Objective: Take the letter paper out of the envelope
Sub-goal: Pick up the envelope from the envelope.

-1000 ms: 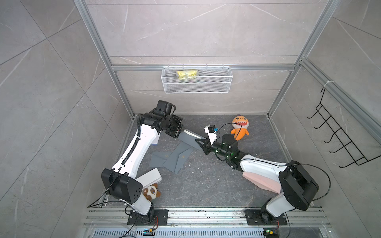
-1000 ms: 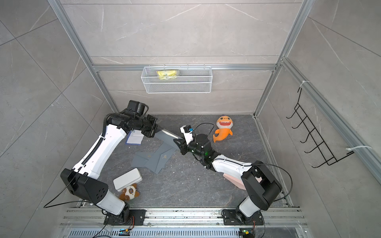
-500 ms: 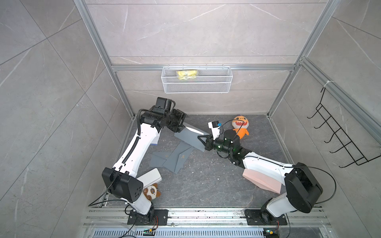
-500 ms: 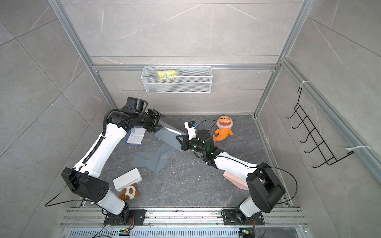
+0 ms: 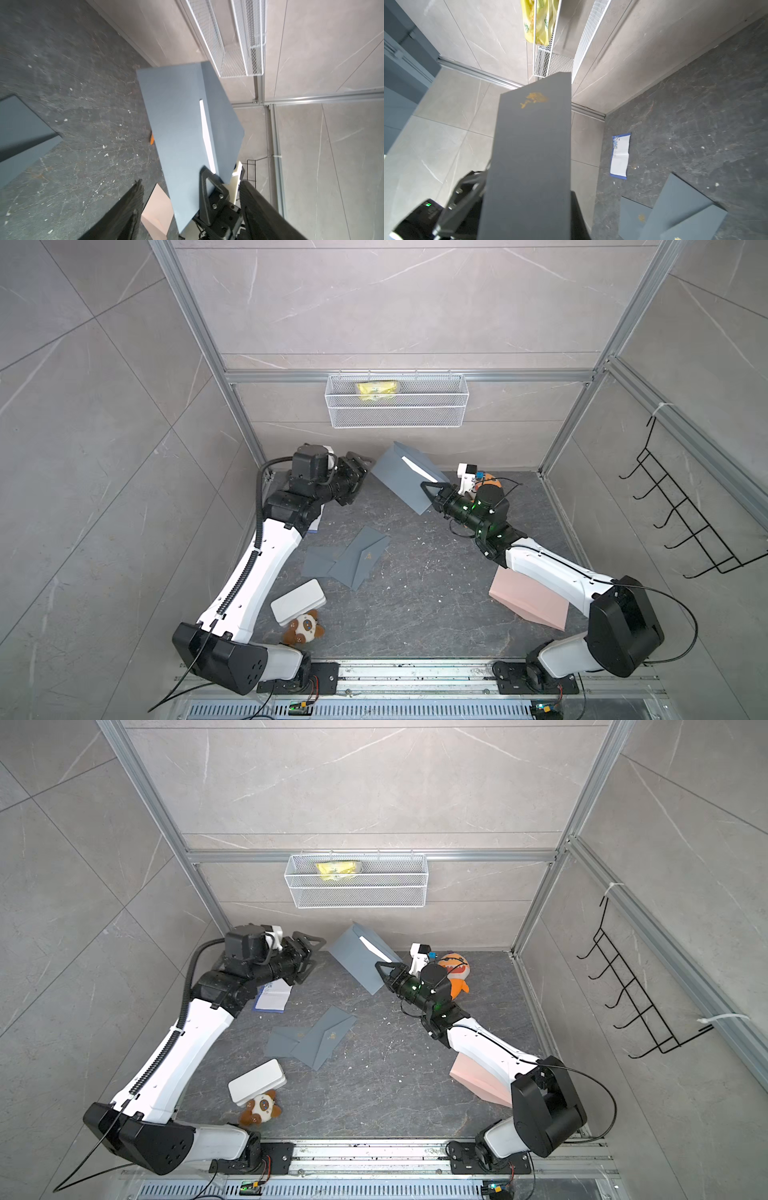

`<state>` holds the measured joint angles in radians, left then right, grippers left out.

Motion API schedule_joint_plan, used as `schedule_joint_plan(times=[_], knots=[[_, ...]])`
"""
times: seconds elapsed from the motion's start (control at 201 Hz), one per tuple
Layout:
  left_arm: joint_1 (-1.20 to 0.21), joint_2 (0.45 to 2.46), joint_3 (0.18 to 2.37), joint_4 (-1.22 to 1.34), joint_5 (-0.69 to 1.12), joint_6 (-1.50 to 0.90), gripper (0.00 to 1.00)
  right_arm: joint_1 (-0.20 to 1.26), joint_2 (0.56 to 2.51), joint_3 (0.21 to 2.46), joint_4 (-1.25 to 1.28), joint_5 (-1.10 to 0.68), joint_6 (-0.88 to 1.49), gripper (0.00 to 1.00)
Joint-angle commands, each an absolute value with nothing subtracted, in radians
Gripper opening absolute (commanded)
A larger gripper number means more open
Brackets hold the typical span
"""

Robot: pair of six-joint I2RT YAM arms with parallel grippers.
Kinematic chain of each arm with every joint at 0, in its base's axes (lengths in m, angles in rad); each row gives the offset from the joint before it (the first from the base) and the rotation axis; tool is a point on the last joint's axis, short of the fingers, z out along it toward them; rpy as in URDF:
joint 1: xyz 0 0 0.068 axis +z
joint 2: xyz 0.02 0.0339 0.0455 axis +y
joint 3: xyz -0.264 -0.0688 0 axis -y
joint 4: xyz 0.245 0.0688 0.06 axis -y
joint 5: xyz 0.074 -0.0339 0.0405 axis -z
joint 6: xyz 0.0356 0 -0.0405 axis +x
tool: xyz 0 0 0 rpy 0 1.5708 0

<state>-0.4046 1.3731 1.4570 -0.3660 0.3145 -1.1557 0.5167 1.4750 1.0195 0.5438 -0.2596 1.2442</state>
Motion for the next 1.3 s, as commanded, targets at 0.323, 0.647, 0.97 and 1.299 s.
schedule_joint_plan(times=[0.323, 0.647, 0.97, 1.299], knots=[[-0.514, 1.476, 1.355, 0.01, 0.412, -1.186, 0.69, 0.529, 1.432, 1.053, 0.59, -0.173, 1.581, 0.01], [-0.523, 1.511, 1.317, 0.147, 0.386, -1.248, 0.22, 0.563, 1.419, 1.042, 0.555, -0.178, 1.602, 0.02], [-0.521, 1.501, 1.309, 0.169, 0.369, -1.255, 0.0, 0.574, 1.445, 1.061, 0.575, -0.196, 1.631, 0.04], [-0.467, 1.471, 1.321, 0.114, 0.454, -1.203, 0.0, 0.542, 1.358, 1.035, 0.353, -0.213, 1.451, 0.48]])
